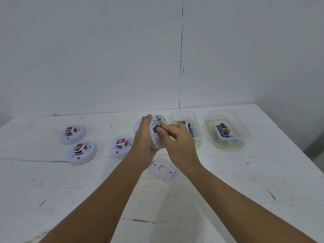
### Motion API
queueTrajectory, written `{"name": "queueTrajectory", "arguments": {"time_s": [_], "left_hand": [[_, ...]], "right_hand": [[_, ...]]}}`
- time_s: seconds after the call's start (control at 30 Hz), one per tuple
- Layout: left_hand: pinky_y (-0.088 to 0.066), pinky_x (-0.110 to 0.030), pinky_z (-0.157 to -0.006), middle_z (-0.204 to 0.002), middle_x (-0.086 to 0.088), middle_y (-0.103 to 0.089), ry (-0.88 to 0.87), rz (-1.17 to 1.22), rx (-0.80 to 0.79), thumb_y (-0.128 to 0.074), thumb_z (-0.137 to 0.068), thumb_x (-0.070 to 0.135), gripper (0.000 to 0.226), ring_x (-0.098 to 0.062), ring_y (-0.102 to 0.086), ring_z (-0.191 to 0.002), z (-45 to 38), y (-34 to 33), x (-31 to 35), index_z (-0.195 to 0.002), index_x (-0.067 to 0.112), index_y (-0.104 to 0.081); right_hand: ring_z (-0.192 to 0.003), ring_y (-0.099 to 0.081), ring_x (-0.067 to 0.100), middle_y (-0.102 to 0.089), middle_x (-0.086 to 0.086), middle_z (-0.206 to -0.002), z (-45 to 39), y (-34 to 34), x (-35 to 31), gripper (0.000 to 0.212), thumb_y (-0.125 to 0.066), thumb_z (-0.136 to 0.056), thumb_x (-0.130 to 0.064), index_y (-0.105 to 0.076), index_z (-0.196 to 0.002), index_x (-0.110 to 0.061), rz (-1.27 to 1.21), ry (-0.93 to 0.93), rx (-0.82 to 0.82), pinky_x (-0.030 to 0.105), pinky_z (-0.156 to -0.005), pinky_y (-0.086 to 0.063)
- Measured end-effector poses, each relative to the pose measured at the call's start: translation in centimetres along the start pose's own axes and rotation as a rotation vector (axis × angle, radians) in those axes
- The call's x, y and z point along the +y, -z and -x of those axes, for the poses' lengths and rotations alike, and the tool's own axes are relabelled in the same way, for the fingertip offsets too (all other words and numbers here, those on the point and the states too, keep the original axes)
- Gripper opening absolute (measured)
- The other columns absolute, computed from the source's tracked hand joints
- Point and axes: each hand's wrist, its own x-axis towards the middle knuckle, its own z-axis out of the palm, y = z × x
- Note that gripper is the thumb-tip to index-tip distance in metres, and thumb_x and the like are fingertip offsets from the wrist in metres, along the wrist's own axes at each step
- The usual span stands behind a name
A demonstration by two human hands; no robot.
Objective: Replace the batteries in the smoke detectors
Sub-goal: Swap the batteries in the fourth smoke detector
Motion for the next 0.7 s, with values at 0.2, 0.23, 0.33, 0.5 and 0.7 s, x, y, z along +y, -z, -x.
{"name": "queueTrajectory", "arguments": {"time_s": [0.2,0.23,0.33,0.5,0.7], "left_hand": [[-0.056,-0.039,-0.085,-0.098,-0.008,-0.073,0.016,-0.089,0.004,-0.051,-0.100,0.051,0.039,-0.024,-0.069,-0.089,-1.5,0.0,0.0,-0.112,0.019,-0.071],[-0.057,-0.041,-0.088,-0.102,-0.008,-0.074,0.018,-0.084,0.012,-0.053,-0.100,0.051,0.041,-0.025,-0.069,-0.092,-1.7,0.0,0.0,-0.116,0.018,-0.071],[-0.057,-0.049,-0.097,-0.116,-0.011,-0.075,0.016,-0.089,0.051,-0.057,-0.097,0.053,0.047,-0.030,-0.071,-0.105,-2.6,0.1,0.5,-0.127,0.020,-0.070],[-0.058,-0.050,-0.097,-0.119,-0.010,-0.075,0.016,-0.148,0.062,-0.060,-0.093,0.055,0.046,-0.029,-0.072,-0.109,-3.6,0.3,0.7,-0.124,0.023,-0.072],[-0.056,-0.052,-0.100,-0.120,-0.010,-0.075,0.054,-0.178,0.035,-0.063,-0.075,0.059,0.053,-0.029,-0.071,-0.114,-4.4,-0.1,0.4,-0.115,0.026,-0.074]], "right_hand": [[-0.084,-0.061,-0.002,-0.068,-0.011,-0.095,-3.4,2.9,0.7,0.014,-0.067,-0.100,-0.032,-0.079,-0.099,-0.026,0.217,0.023,-0.097,0.018,-0.081,-0.047],[-0.082,-0.062,0.001,-0.069,-0.009,-0.097,-4.2,3.4,1.2,0.013,-0.067,-0.100,-0.028,-0.079,-0.102,-0.024,0.289,0.030,-0.093,0.020,-0.083,-0.048],[-0.094,-0.065,0.015,-0.069,-0.001,-0.110,-7.1,4.8,2.7,0.020,-0.063,-0.101,-0.018,-0.075,-0.117,-0.020,0.586,0.028,-0.142,0.030,-0.094,-0.050],[-0.121,-0.052,0.028,-0.060,0.002,-0.127,-10.8,6.5,3.1,0.035,-0.056,-0.100,-0.017,-0.065,-0.131,-0.031,1.273,0.008,-0.405,0.043,-0.099,-0.036],[-0.099,-0.040,0.024,-0.063,-0.006,-0.092,-12.4,5.3,2.4,0.038,-0.057,-0.082,-0.002,-0.066,-0.111,-0.024,1.664,0.091,-0.575,0.042,-0.089,-0.026]]}}
